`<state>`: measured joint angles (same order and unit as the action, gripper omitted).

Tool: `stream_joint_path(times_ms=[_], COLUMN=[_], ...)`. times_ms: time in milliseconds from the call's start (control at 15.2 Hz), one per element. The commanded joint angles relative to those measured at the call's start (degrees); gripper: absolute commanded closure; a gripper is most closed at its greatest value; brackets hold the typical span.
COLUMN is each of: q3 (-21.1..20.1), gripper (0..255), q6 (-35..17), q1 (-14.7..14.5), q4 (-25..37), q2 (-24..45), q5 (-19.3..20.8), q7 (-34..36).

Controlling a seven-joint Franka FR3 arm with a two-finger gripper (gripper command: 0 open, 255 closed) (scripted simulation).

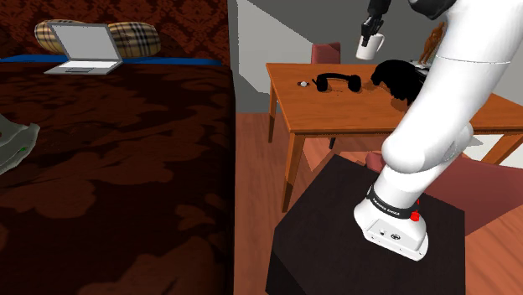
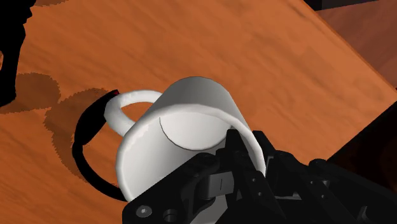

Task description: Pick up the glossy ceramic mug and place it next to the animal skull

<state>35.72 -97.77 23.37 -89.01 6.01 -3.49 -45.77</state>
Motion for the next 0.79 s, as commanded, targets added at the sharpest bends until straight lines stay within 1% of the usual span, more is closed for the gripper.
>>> stream_joint_path(times_ms=[0,396,726], q3=[1.1,4.5,7.0], gripper=[255,255,255], q6=[-0.3,0.3,1.6], q1=[1.5,6.8,12.4], q4=[-0.3,1.5,5.3], q2=[0.1,2.1,5.8], q5=[-0.3,-2.5,-5.8], q7=[-2.7,-11.4,-19.2])
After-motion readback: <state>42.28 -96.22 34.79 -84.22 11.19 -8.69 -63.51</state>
